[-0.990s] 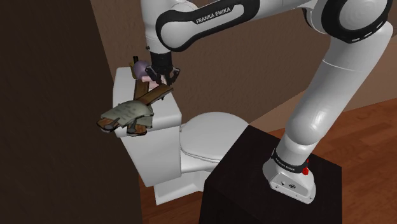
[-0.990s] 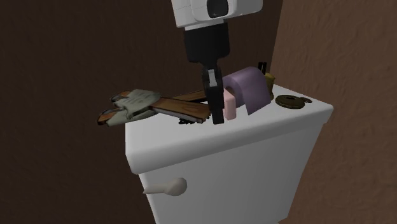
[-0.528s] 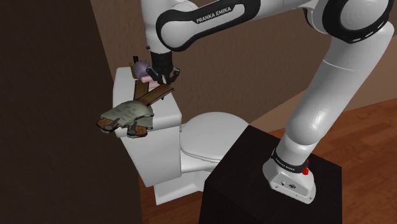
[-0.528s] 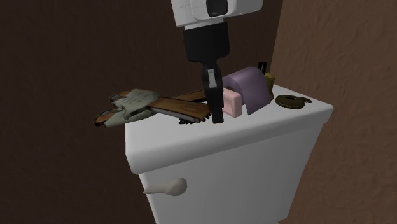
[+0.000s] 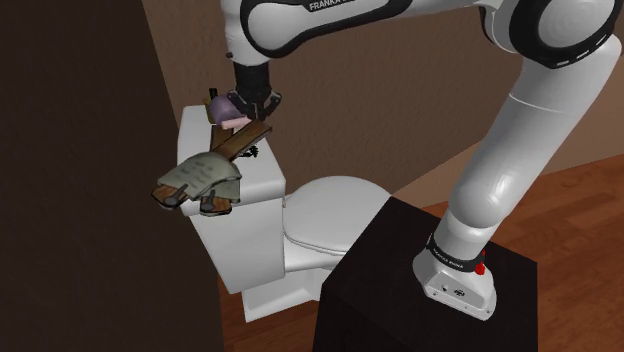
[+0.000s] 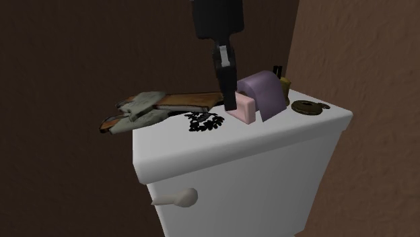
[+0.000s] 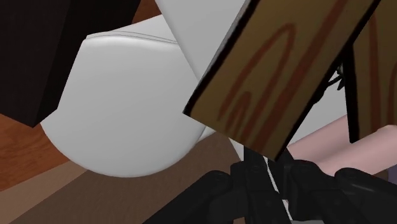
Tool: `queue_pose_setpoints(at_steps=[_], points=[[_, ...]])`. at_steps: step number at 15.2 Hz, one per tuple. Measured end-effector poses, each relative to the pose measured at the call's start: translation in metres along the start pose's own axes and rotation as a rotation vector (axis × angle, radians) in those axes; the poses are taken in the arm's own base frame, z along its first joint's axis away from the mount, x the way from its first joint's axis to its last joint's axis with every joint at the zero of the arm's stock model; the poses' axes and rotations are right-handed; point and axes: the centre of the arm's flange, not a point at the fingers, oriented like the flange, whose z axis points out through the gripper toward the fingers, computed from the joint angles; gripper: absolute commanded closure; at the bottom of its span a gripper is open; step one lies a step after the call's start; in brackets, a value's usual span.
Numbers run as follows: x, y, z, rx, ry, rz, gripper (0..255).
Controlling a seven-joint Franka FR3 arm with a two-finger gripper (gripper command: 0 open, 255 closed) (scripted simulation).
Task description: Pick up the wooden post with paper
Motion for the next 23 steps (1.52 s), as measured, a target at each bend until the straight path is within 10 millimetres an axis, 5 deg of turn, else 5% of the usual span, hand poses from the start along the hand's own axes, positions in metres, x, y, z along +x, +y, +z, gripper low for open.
queue_pose_setpoints(at_steps=[4,5,7,11,19,20,23], points=[[0.002,0.000,-0.023,0.002,-0.002,-0.004,255],[0.002,0.000,-0.023,0.002,-0.002,-0.004,0],[-0.003,0.003,-0.028,0.010,0.016,0.021,0],[-0.048,0.022,-0.065,0.068,0.144,0.224,0],[-0.063,0.027,-0.034,0.085,0.176,0.285,0],[-0.064,0.027,-0.032,0.085,0.176,0.285,255],[-0.065,0.028,-0.030,0.085,0.176,0.286,255]])
